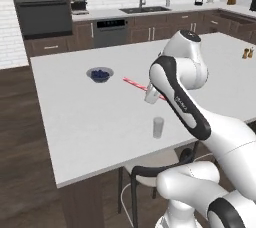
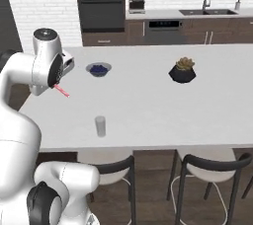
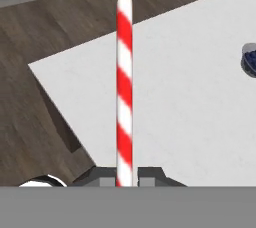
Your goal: Take a straw from the drawer in front and place it inside the glass cup on the dining counter.
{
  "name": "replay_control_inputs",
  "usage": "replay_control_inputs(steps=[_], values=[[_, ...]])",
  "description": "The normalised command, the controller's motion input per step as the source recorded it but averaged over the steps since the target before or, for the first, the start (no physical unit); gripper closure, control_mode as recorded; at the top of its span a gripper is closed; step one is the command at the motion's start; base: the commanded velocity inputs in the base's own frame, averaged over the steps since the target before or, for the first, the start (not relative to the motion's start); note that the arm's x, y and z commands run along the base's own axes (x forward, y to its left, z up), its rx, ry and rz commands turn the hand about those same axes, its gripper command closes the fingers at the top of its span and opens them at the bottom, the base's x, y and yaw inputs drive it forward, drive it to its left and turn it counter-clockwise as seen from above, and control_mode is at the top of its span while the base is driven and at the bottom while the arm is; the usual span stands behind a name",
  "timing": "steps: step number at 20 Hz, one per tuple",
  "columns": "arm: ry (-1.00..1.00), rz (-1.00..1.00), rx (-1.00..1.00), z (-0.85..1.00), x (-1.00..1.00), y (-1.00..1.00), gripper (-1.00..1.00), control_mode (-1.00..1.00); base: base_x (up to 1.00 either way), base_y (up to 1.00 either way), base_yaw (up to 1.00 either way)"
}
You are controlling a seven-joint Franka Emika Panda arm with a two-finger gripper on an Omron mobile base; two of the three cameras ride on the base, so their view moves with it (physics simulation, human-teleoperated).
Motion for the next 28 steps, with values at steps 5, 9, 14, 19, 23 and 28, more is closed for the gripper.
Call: replay_control_inputs(steps=[5, 9, 14, 19, 23, 28], values=[[0.0, 0.0, 0.0, 0.0, 0.0, 0.0, 1.0, 1.0, 0.43, -0.25, 0.12], [0.0, 0.0, 0.0, 0.0, 0.0, 0.0, 1.0, 1.0, 0.34, -0.25, 0.12], [-0.16, 0.19, 0.04, -0.03, 0.4, -0.36, 1.0, -1.0, 0.08, -0.06, 0.03], [-0.23, 0.32, 0.05, -0.15, 0.49, -0.44, 1.0, -1.0, 0.0, 0.0, 0.0], [-0.22, 0.35, 0.04, -0.28, 0.3, -0.38, 1.0, -1.0, 0.0, 0.0, 0.0], [-0.22, 0.37, 0.03, -0.33, 0.21, -0.29, 1.0, -1.0, 0.0, 0.0, 0.0]])
